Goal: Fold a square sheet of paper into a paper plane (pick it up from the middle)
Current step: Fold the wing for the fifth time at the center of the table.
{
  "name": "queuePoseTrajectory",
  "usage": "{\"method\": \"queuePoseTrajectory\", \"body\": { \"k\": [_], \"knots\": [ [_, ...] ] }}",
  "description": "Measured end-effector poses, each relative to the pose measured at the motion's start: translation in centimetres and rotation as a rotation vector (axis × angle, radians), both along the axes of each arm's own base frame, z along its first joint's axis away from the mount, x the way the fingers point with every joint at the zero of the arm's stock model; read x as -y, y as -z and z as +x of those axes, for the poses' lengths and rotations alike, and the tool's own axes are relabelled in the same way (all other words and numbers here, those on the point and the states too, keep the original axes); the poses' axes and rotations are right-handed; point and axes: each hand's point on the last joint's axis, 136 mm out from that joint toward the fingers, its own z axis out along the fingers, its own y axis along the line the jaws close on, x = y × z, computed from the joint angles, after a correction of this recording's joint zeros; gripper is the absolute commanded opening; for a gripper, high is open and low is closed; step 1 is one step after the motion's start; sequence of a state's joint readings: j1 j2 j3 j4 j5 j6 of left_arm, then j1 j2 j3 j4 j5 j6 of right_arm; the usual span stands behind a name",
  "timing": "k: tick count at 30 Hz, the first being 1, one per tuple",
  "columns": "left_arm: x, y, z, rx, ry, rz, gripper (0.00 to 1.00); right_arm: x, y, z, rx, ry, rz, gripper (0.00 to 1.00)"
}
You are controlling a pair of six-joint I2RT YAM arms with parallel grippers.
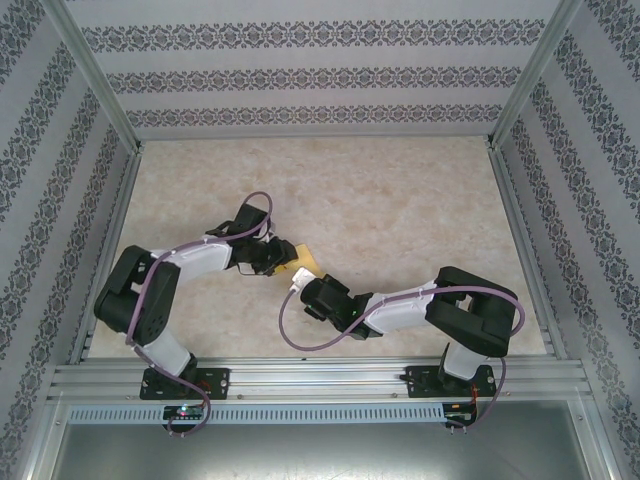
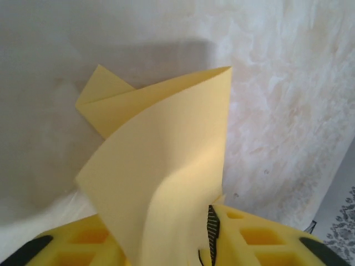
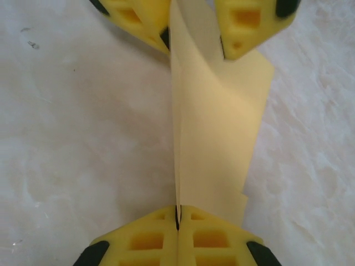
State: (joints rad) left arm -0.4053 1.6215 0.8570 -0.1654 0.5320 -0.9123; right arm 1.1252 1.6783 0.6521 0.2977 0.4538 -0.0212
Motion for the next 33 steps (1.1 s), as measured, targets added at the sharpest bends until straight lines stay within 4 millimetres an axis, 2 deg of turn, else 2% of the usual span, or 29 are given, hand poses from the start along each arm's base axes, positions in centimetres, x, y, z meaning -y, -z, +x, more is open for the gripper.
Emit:
{"method": "queuePoseTrajectory", "body": {
  "k": [2, 6, 8, 11, 14, 19, 23, 25, 29, 33],
  "knots": [
    [-0.9, -1.3, 0.0, 0.041, -0.025, 0.037, 0.57, -0.2, 0.2, -0.2, -0.056, 0.012, 0.058, 0.0],
    [-3.0, -4.5, 0.0, 0.151, -0.084, 0.1, 0.59, -0.4, 0.1, 0.0, -0.19, 0.057, 0.203, 0.0],
    [-3.8, -5.1, -0.4, 0.179, -0.103, 0.116, 0.59, -0.7, -0.1, 0.2, -0.246, 0.077, 0.275, 0.0],
    [-4.5, -4.8, -1.4, 0.187, -0.111, 0.131, 0.55, -1.1, -0.2, 0.2, -0.339, 0.101, 0.372, 0.0],
    [-4.6, -3.6, -2.4, 0.174, -0.093, 0.123, 0.51, -1.5, -0.6, 0.3, -0.439, 0.128, 0.471, 0.0],
    [-3.8, -2.6, -3.3, 0.173, -0.06, 0.067, 0.55, -2.1, -1.5, 0.8, -0.552, 0.153, 0.614, 0.0],
    [-3.4, -3.2, -2.8, 0.193, -0.07, 0.031, 0.72, -2.2, -1.4, 0.3, -0.589, 0.156, 0.648, 0.0],
    [-3.2, -3.4, -2.4, 0.192, -0.092, 0.012, 0.77, -2.0, -1.2, 0.2, -0.594, 0.158, 0.647, 0.0],
    [-2.8, -3.0, -1.7, 0.134, -0.122, 0.005, 0.78, -2.0, -0.9, -0.1, -0.578, 0.152, 0.629, 0.0],
    [-1.9, -2.9, 0.0, 0.08, -0.145, 0.003, 0.74, -2.5, -0.9, -0.8, -0.539, 0.115, 0.593, 0.0]
  ]
}}
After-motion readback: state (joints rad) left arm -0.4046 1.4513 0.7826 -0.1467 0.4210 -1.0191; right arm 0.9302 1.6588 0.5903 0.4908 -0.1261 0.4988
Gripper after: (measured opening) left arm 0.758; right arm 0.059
